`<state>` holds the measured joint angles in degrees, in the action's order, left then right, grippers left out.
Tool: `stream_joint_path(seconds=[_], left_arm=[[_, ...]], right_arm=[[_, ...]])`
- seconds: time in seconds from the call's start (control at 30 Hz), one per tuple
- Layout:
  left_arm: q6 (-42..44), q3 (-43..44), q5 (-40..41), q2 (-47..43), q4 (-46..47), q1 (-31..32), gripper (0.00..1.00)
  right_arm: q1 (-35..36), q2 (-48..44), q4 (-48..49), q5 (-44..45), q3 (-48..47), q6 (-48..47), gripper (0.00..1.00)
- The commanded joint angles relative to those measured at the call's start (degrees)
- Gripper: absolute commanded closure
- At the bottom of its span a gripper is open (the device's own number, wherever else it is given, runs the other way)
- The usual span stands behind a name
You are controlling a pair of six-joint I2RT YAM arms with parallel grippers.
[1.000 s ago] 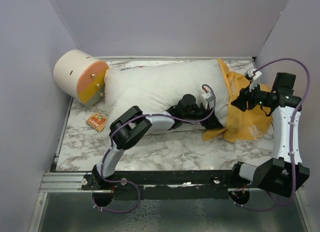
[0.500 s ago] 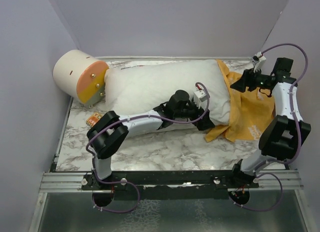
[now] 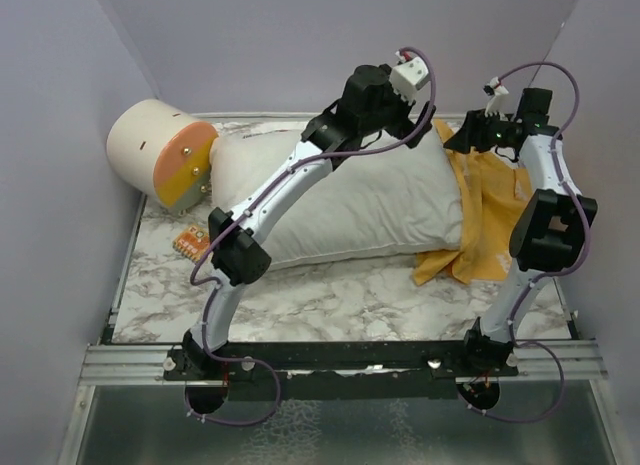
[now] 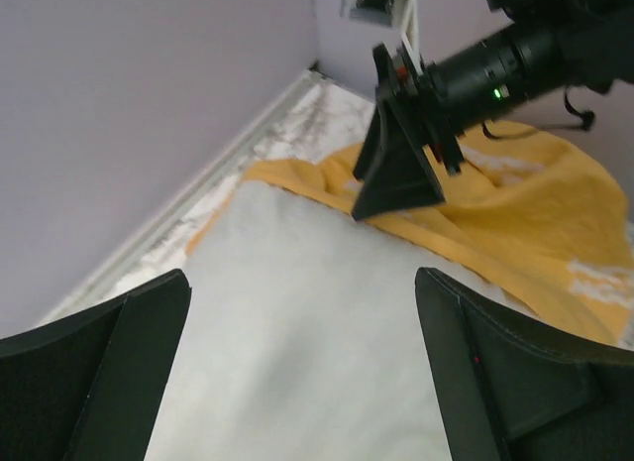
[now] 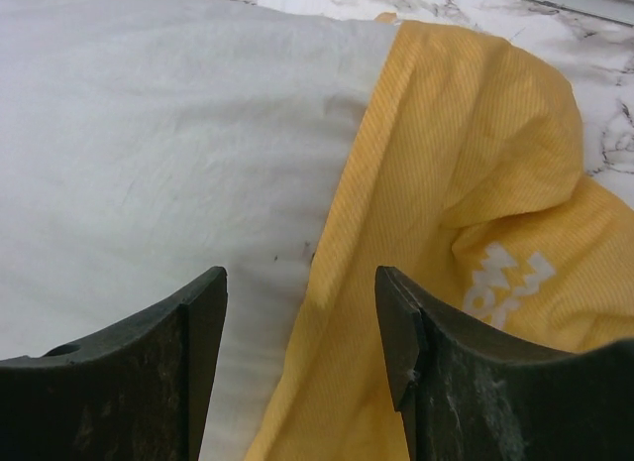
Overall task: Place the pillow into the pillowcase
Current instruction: Stuff the pillow into the pillowcase.
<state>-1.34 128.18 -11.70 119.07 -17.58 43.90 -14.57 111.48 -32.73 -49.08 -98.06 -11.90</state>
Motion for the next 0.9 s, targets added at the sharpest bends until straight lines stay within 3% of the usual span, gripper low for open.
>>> stream_joint_path(seconds=[0.0, 0.03, 0.13, 0.27, 0.33, 0.43, 0.47, 0.53, 0.63, 0.7, 0.87], left_arm=[[10.7, 25.4, 11.5, 18.2, -22.7, -0.2, 0.01], [11.3, 26.4, 12.4, 20.1, -21.3, -0.5, 0.01], [12.4, 18.6, 13.8, 19.8, -13.2, -1.3, 0.01], [11.8, 26.3, 13.3, 26.5, -17.9, -1.8, 0.02], [11.3, 23.9, 12.7, 26.7, -18.0, -1.8, 0.06], [11.4, 23.7, 11.5, 27.7, -20.4, -1.9, 0.21], [11.4, 24.6, 10.6, 28.3, -21.5, -2.0, 0.31], [11.0, 26.4, 7.9, 29.3, -23.3, -2.4, 0.64], [10.7, 26.7, 3.3, 29.5, -24.6, -2.9, 0.92], [10.7, 26.6, 1.0, 29.4, -25.8, -3.1, 0.99], [11.2, 25.7, -2.3, 27.4, -28.9, -3.1, 1.00]], right_arm=[[1.9, 4.6, 1.6, 5.9, -5.8, 3.0, 0.39], [2.1, 5.4, 1.5, 6.4, -6.5, 3.3, 0.40], [3.0, 7.4, 1.4, 7.4, -7.6, 3.7, 0.41], [4.9, 9.5, 1.7, 9.9, -7.9, 3.3, 0.43], [5.6, 10.2, 2.0, 10.8, -8.2, 3.3, 0.53], [6.3, 10.7, 2.0, 11.8, -8.6, 2.9, 0.73], [6.5, 10.7, 2.0, 12.1, -8.8, 2.7, 0.80], [6.8, 10.7, 1.7, 12.5, -9.6, 2.4, 0.89], [7.3, 10.2, 1.4, 12.9, -10.3, 1.6, 0.98], [7.4, 9.1, 1.8, 12.9, -10.1, 1.2, 0.99], [7.4, 2.3, 6.0, 6.2, -5.9, 0.9, 0.99]])
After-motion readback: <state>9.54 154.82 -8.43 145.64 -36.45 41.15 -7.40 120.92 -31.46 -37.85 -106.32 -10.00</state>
